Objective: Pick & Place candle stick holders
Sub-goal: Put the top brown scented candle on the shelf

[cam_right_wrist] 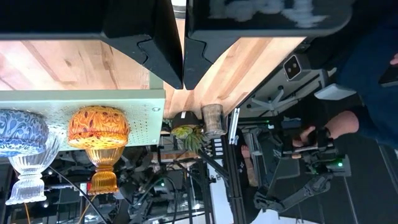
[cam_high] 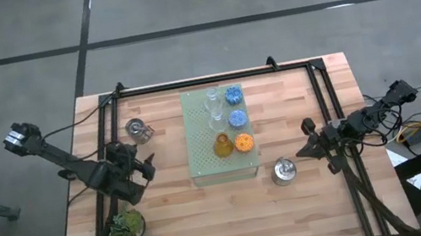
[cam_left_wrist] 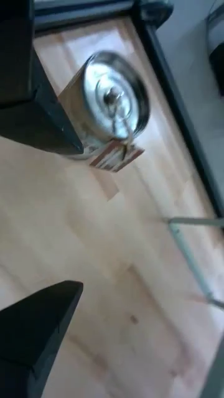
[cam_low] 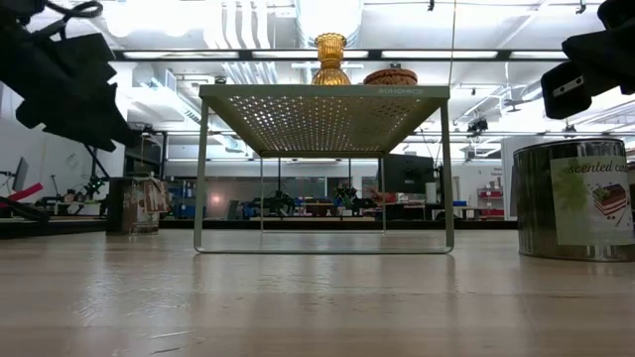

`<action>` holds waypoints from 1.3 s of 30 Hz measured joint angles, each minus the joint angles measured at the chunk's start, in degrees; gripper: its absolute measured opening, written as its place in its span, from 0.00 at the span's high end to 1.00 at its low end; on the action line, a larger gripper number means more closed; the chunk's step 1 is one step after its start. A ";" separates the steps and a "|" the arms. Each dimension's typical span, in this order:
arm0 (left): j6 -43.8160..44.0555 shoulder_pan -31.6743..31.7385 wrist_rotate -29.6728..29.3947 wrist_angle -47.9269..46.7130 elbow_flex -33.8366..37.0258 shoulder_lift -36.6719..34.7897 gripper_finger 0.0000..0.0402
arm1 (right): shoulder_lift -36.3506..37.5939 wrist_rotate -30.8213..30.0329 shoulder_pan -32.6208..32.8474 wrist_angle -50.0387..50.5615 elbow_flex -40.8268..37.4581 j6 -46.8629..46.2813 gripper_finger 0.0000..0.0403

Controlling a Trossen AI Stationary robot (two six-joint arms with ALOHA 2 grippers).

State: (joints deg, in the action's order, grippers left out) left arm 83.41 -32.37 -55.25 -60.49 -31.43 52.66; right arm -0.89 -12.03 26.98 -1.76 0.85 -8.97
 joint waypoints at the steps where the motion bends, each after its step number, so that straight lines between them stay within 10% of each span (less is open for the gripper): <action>1: 0.29 0.22 -1.09 -0.08 0.06 0.02 0.10 | 0.00 0.00 -0.01 0.00 0.00 0.01 0.98; 19: -7.67 21.28 1.89 -4.93 0.05 -1.87 0.01 | 0.00 0.01 -0.02 0.01 0.00 0.00 0.98; 39: -56.47 59.39 33.10 10.82 -6.21 -6.56 0.01 | -0.02 0.02 0.00 0.00 0.01 0.00 0.98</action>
State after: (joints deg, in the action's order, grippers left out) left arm 26.94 27.02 -22.15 -49.67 -37.64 46.10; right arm -0.91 -12.01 26.98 -1.76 0.86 -8.97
